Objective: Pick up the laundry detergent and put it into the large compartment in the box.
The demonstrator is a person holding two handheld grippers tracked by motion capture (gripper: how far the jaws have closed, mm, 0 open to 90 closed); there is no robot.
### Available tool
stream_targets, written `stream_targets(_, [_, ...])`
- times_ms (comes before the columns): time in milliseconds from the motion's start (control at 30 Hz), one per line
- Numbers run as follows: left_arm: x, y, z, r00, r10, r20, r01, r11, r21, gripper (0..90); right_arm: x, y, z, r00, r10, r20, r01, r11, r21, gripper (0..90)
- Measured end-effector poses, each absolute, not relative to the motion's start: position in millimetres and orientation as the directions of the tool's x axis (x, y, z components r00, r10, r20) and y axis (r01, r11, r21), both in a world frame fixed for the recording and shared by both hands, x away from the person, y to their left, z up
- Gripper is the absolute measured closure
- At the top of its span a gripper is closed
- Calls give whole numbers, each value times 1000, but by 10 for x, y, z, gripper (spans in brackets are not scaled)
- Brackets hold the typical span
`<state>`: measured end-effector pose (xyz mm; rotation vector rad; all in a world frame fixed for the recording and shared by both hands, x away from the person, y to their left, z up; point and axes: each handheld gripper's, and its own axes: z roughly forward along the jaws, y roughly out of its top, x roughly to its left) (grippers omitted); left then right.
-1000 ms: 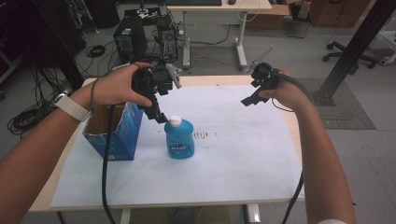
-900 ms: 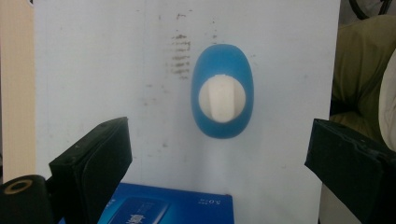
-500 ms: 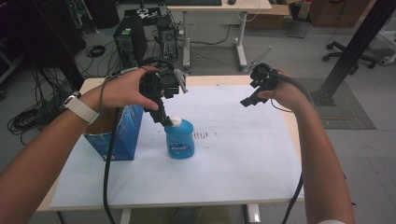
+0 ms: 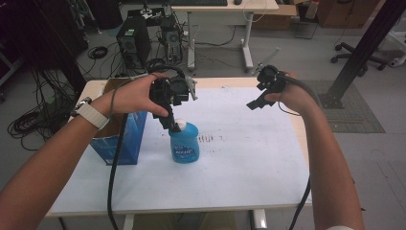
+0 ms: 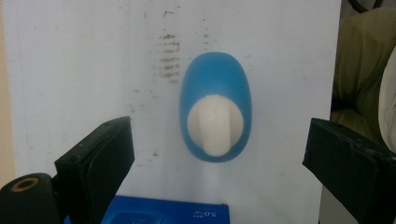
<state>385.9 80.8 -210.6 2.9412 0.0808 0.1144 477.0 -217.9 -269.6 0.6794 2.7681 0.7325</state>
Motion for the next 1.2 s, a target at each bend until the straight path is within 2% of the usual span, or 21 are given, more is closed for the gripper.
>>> stream_targets(1200, [3921, 737, -2346, 996, 76, 51, 64, -977, 201, 83, 4765, -2215, -2728, -874, 482, -67, 384, 767, 514, 70])
